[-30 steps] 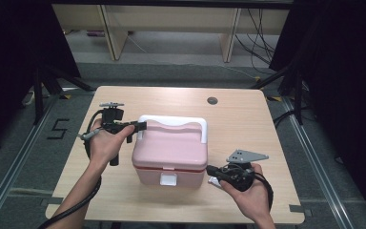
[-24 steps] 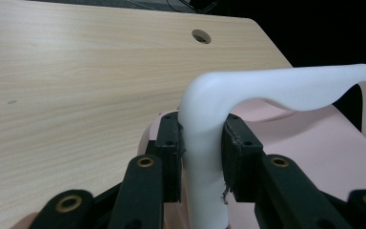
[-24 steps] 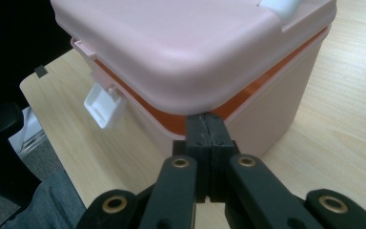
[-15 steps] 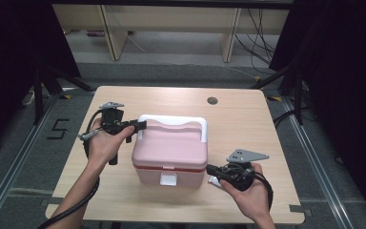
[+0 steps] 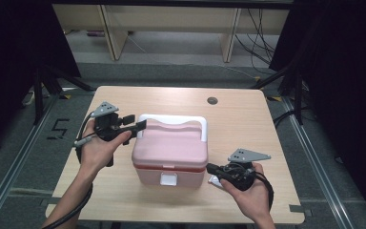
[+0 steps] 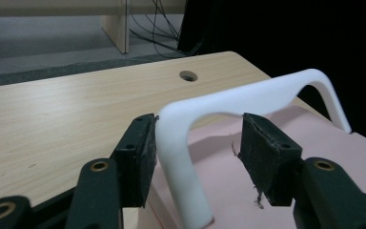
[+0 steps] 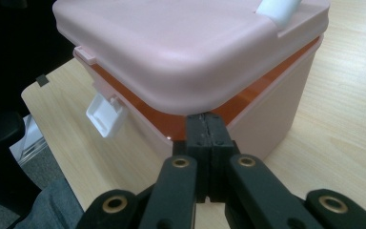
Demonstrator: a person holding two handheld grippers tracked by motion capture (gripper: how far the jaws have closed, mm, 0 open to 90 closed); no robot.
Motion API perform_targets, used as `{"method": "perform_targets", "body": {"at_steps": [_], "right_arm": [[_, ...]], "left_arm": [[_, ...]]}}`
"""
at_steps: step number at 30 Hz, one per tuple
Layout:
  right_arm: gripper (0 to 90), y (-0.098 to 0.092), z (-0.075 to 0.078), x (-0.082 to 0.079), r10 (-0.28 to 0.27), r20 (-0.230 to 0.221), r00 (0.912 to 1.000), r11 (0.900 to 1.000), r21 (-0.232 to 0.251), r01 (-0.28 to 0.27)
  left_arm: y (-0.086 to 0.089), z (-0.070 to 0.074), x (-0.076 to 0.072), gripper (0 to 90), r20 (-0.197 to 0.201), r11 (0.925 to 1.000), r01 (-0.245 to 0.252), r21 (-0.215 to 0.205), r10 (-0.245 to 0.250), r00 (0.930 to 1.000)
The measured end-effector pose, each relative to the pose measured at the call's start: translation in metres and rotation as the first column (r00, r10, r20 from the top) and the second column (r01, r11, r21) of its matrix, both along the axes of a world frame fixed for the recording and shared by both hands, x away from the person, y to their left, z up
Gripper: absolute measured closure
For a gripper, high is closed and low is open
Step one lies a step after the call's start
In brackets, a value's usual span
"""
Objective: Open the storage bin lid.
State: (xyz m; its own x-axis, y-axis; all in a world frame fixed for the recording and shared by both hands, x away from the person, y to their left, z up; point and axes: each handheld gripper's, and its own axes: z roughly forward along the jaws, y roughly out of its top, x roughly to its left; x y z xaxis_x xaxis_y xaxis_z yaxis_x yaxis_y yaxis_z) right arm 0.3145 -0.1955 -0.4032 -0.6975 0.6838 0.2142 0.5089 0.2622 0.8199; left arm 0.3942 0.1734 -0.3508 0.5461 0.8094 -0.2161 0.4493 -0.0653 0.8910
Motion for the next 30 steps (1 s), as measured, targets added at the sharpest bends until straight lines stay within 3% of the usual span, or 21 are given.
{"method": "perform_targets", "body": {"at_steps": [3, 6, 10, 21, 22, 24, 25, 26, 27, 28, 30], "right_arm": [[90.0, 0.001, 0.001, -0.001, -0.004, -0.015, 0.9999, 1.0, 0.021, 0.005], [90.0, 0.001, 0.002, 0.0, 0.006, -0.009, 0.9999, 1.0, 0.01, -0.006], [90.0, -0.001, 0.003, 0.001, -0.012, 0.015, 0.9998, 1.0, 0.012, 0.012], [90.0, 0.0, 0.006, 0.0, 0.0, 0.001, 1.0, 1.0, 0.018, 0.0], [90.0, 0.0, 0.006, 0.0, -0.021, 0.034, 0.9992, 1.0, 0.01, 0.02], [90.0, 0.0, 0.006, 0.001, -0.018, 0.032, 0.9993, 1.0, 0.009, 0.018], [90.0, 0.001, 0.006, -0.001, -0.033, 0.006, 0.9994, 0.999, 0.034, 0.033], [90.0, 0.0, 0.006, 0.0, -0.028, 0.028, 0.9992, 0.999, 0.023, 0.027], [90.0, 0.001, 0.007, -0.002, -0.029, -0.003, 0.9996, 0.999, 0.038, 0.03], [90.0, 0.0, 0.007, 0.0, -0.025, 0.025, 0.9994, 0.999, 0.02, 0.024], [90.0, 0.0, 0.007, 0.0, -0.017, 0.02, 0.9997, 0.999, 0.034, 0.016]], "left_arm": [[0.005, 0.001, -0.011, 46.5, 0.029, 0.9997, 0.004, -0.024, -0.004, 0.9996], [0.012, 0.002, -0.02, 46.5, 0.04, 0.9995, 0.001, -0.033, 0.001, 0.9992], [0.016, 0.001, -0.028, 45.7, 0.032, 0.9993, 0.006, -0.037, -0.005, 0.9995], [0.027, -0.003, -0.045, 44.4, 0.033, 0.9967, 0.036, -0.073, -0.033, 0.9989], [0.028, -0.003, -0.047, 44.4, 0.031, 0.9961, 0.043, -0.078, -0.04, 0.9987], [0.031, -0.005, -0.052, 44.3, 0.03, 0.9946, 0.053, -0.089, -0.05, 0.9983], [0.033, -0.005, -0.055, 44.1, 0.032, 0.9945, 0.059, -0.087, -0.056, 0.9979], [0.035, -0.006, -0.058, 43.9, 0.033, 0.9944, 0.062, -0.085, -0.059, 0.9977], [0.037, -0.007, -0.061, 43.4, 0.03, 0.9947, 0.067, -0.077, -0.065, 0.9974], [0.038, -0.008, -0.063, 43.4, 0.027, 0.9944, 0.073, -0.076, -0.071, 0.9971], [0.04, -0.011, -0.069, 43.5, 0.024, 0.9936, 0.092, -0.066, -0.091, 0.9956]]}}
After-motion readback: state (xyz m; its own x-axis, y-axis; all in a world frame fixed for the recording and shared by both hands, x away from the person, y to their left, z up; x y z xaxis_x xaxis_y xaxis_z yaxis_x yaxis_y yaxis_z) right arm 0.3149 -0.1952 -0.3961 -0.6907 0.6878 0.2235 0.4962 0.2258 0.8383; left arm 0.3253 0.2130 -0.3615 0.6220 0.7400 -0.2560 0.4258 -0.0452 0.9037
